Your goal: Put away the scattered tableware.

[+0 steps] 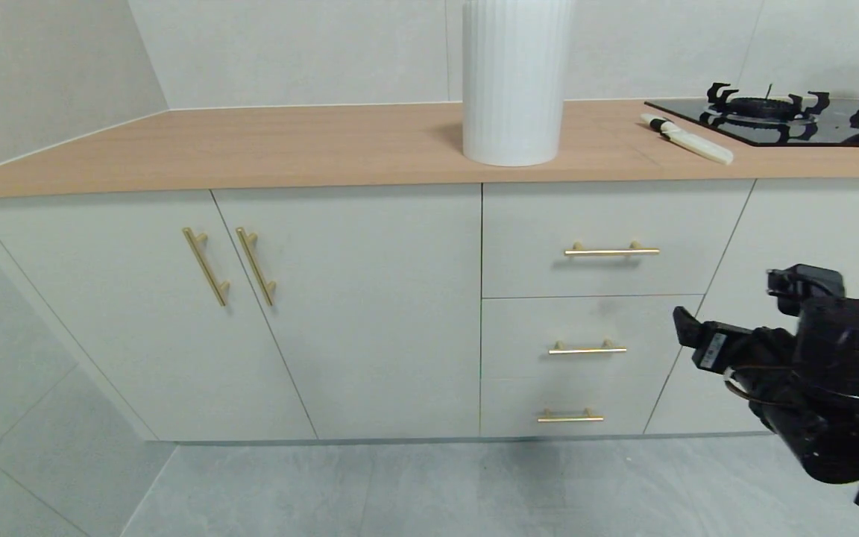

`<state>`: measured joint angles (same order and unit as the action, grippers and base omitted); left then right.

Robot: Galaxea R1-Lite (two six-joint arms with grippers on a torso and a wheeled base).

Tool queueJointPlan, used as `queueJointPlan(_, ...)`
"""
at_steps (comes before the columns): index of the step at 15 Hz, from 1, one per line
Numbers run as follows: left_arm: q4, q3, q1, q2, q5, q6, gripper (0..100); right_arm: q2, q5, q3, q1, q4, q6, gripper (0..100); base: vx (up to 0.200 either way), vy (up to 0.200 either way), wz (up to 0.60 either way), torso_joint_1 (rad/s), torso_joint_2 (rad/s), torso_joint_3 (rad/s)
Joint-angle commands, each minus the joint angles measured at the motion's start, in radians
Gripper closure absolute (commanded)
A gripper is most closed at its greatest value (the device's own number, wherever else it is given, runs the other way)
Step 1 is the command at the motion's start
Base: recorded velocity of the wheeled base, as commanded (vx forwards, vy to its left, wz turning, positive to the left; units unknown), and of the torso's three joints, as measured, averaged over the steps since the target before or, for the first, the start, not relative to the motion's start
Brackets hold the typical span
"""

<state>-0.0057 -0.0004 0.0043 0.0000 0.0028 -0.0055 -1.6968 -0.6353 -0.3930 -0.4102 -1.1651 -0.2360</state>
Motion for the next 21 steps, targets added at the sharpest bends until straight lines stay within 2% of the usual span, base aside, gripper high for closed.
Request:
queueJointPlan(1,0.0,0.0,0.0,0.0,0.0,-0.001,0,0.249,-0.053,0.12,-0.039,-0.001,0.05,0,0.0,0.0,0.0,0.0,0.0,0.0)
queueJointPlan(7,0.0,0.0,0.0,0.0,0.0,-0.001,0,0.664,-0.081,0.333,-0.025,0.004,0.242,0,0.0,0.0,0.0,0.0,0.0,0.0)
queueJointPlan(9,0.0,0.0,0.0,0.0,0.0,-0.001,0,0.781,-0.076,0.393,0.047,0.022,0.279,0,0.0,0.0,0.0,0.0,0.0,0.0)
queueJointPlan(12,0.0,0.0,0.0,0.0,0.0,-0.001,0,0.957,-0.063,0.393,0.166,0.124,0.319,0,0.0,0.0,0.0,0.0,0.0,0.0)
queueJointPlan(14,0.0,0.0,0.0,0.0,0.0,-0.001,0,1.148,0.02,0.391,0.291,0.176,0.405,0,0.0,0.0,0.0,0.0,0.0,0.0)
queueJointPlan(15,0.0,0.0,0.0,0.0,0.0,-0.001,0,1.244,0.054,0.387,0.312,0.229,0.446,0,0.0,0.0,0.0,0.0,0.0,0.0)
queueJointPlan(17,0.0,0.0,0.0,0.0,0.0,-0.001,0,1.384,0.063,0.339,0.317,0.42,0.46,0,0.0,0.0,0.0,0.0,0.0,0.0)
queueJointPlan(19,0.0,0.0,0.0,0.0,0.0,-0.001,0,1.588,0.077,0.255,0.321,0.737,0.46,0,0.0,0.0,0.0,0.0,0.0,0.0)
queueJointPlan(21,0.0,0.0,0.0,0.0,0.0,-0.001,0,1.634,0.123,0.26,0.383,0.806,0.451,0,0.0,0.0,0.0,0.0,0.0,0.0)
